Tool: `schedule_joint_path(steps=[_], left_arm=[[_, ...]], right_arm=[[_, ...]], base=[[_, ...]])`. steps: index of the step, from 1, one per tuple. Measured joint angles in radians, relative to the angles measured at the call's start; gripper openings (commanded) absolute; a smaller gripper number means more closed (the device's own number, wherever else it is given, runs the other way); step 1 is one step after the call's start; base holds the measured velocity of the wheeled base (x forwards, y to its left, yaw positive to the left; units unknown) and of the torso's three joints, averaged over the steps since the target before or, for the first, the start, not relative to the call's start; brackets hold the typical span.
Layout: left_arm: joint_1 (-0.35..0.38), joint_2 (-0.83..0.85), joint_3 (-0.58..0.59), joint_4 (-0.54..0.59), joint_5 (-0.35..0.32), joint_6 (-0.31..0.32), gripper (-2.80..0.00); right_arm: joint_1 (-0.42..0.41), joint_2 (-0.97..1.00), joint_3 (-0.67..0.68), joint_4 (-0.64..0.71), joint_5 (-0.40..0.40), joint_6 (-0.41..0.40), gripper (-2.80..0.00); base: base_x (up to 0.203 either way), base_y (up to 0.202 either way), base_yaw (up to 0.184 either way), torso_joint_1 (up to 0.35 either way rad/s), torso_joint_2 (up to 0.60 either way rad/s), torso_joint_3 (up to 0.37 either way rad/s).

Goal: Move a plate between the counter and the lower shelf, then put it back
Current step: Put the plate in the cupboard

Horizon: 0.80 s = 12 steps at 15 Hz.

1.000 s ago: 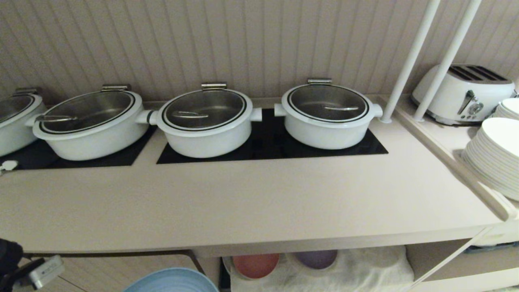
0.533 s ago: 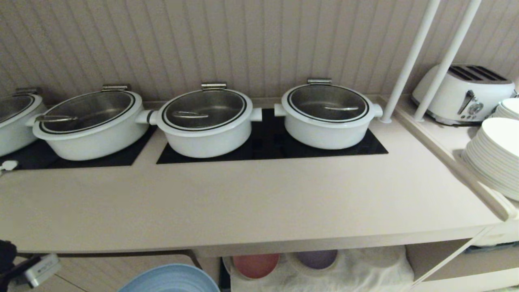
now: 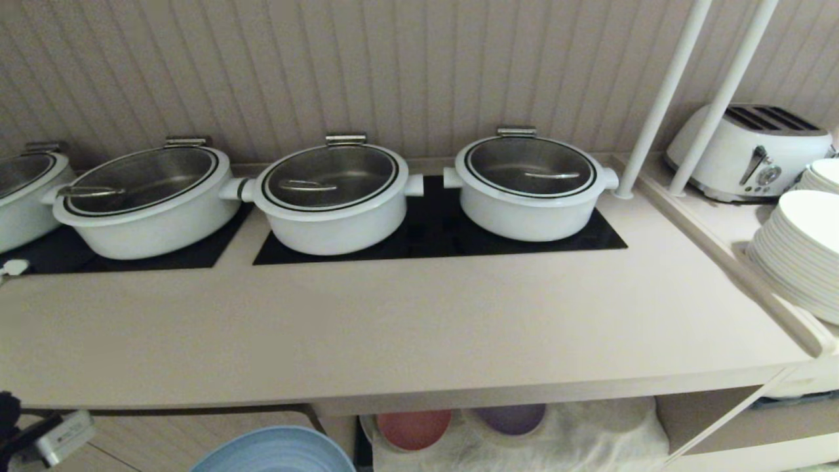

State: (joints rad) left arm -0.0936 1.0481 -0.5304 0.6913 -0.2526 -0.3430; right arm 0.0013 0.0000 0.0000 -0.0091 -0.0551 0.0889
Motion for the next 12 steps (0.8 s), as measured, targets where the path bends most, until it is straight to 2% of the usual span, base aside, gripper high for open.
schedule_joint_path(steps=[12], left_arm=[[0.000, -0.022, -0.002, -0.001, 0.002, -0.002, -2.80]], right_arm=[[0.000, 0.000, 0.000, 0.000, 0.000, 0.001, -2.80]], base=[[0.000, 0.000, 0.000, 0.000, 0.00, 0.000]])
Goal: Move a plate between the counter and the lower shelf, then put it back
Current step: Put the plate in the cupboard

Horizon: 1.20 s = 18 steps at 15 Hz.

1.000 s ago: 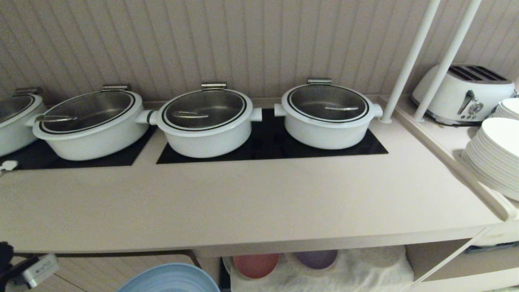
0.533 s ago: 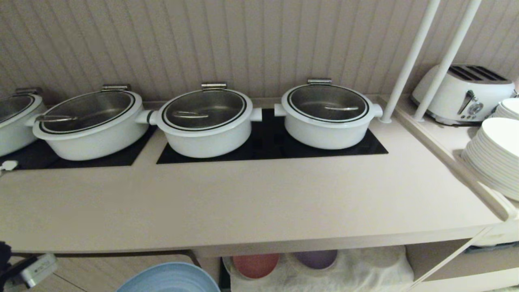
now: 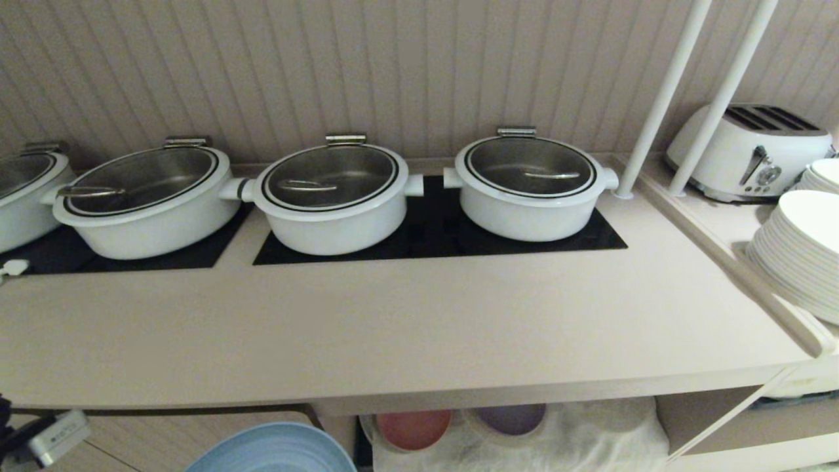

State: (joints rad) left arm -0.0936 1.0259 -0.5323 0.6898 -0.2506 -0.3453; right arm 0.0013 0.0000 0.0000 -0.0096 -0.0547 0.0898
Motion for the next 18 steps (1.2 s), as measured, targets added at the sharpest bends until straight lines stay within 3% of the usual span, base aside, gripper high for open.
schedule_joint_path(steps=[18], left_arm=[[-0.003, -0.039, 0.042, 0.003, -0.007, 0.004, -2.80]], right_arm=[[0.000, 0.000, 0.000, 0.000, 0.000, 0.000, -2.80]], base=[[0.000, 0.000, 0.000, 0.000, 0.00, 0.000]])
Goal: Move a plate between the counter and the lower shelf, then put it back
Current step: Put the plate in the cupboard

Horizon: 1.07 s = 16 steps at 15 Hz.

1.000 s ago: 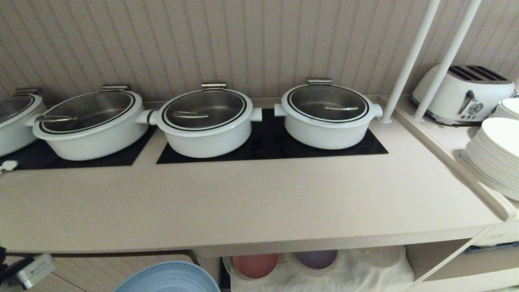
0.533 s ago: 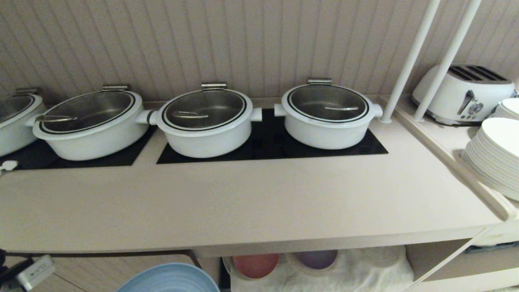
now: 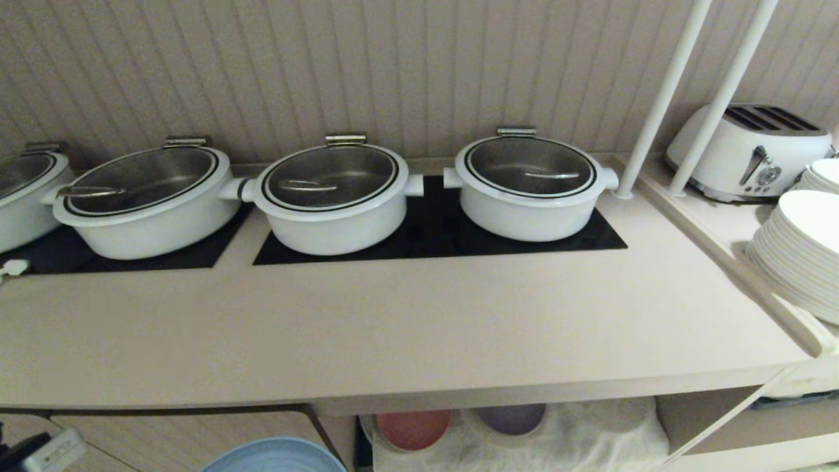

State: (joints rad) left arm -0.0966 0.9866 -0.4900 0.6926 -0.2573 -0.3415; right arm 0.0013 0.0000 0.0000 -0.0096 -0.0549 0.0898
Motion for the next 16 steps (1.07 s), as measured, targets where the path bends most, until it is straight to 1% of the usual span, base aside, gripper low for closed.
schedule_joint_path(steps=[12, 14, 16], left_arm=[[0.001, -0.017, 0.016, 0.001, -0.016, -0.002, -2.80], [0.001, -0.018, 0.017, 0.002, -0.015, -0.003, -2.80], [0.001, -0.019, 0.017, 0.002, -0.017, -0.003, -2.80]], right_arm=[[0.000, 0.000, 0.000, 0.000, 0.000, 0.000, -2.80], [0.000, 0.000, 0.000, 0.000, 0.000, 0.000, -2.80], [0.000, 0.000, 0.000, 0.000, 0.000, 0.000, -2.80]], base=[[0.000, 0.000, 0.000, 0.000, 0.00, 0.000], [-0.001, -0.113, 0.006, 0.002, 0.00, 0.004], [0.000, -0.196, 0.001, -0.001, 0.00, 0.005]])
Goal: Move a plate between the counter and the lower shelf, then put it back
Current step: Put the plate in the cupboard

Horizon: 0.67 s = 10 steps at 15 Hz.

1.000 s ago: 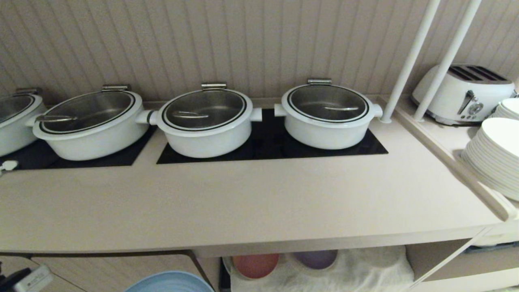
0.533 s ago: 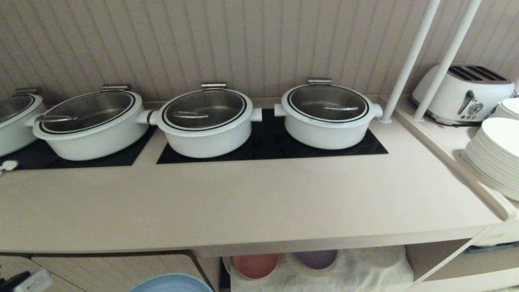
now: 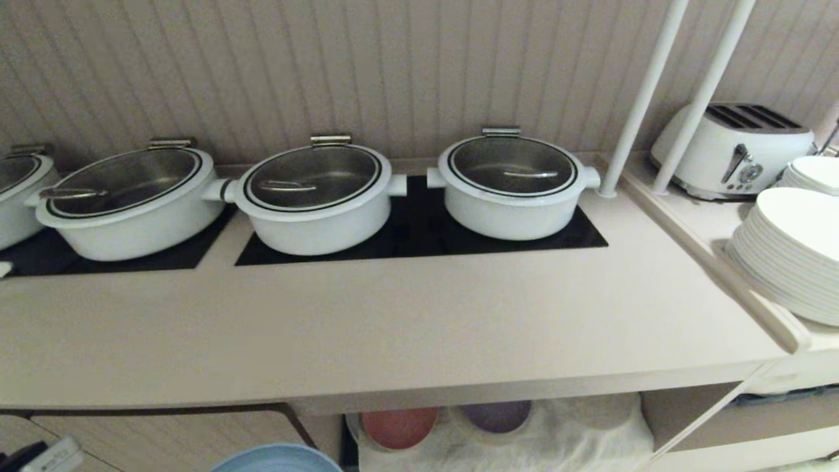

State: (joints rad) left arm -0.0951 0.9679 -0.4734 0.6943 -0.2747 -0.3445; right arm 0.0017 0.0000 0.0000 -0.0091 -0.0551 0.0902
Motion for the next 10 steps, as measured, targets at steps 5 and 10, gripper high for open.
schedule_joint_path(steps=[5, 10], left_arm=[[0.000, -0.001, 0.001, 0.000, 0.001, 0.000, -2.80], [0.000, -0.008, 0.004, 0.001, 0.001, 0.000, -2.80]], right_arm=[[0.000, 0.000, 0.000, 0.000, 0.000, 0.000, -2.80], [0.000, 0.000, 0.000, 0.000, 0.000, 0.000, -2.80]], base=[[0.000, -0.194, 0.000, 0.001, 0.00, 0.002], [0.000, -0.193, 0.001, 0.003, 0.00, 0.003]])
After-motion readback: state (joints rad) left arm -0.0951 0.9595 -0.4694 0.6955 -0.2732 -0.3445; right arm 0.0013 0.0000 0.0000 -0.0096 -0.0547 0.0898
